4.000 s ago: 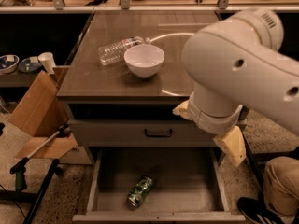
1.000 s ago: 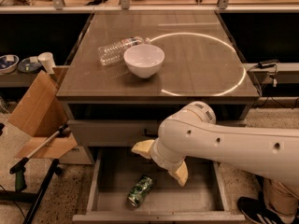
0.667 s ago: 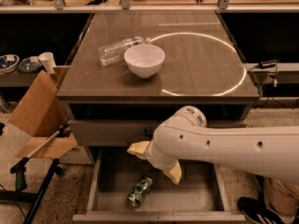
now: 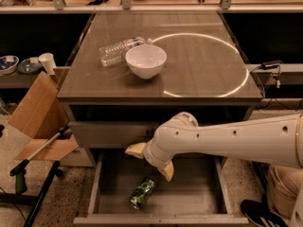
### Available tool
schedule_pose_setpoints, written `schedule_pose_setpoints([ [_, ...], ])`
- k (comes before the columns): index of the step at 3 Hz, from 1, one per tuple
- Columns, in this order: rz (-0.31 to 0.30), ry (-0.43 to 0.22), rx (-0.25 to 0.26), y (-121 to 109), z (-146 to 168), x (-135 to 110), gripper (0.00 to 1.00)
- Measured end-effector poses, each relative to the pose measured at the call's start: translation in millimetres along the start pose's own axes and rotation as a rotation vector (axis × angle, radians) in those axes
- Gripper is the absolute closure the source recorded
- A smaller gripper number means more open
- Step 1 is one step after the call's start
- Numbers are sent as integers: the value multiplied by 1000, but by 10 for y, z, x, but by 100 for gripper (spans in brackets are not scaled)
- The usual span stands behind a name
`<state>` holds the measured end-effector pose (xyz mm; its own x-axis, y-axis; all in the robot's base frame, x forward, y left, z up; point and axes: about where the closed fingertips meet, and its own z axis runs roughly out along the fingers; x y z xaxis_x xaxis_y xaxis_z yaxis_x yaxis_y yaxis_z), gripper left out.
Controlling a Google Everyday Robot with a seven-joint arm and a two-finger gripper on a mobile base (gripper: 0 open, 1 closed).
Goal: Pick green can from middle drawer and place on counter
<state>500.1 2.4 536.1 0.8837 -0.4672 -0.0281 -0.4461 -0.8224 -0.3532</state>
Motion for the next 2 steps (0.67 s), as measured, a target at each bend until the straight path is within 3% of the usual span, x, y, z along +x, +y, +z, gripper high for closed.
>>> schedule_pose_setpoints([
  [2,3,-8,9,93,178,-127,0],
])
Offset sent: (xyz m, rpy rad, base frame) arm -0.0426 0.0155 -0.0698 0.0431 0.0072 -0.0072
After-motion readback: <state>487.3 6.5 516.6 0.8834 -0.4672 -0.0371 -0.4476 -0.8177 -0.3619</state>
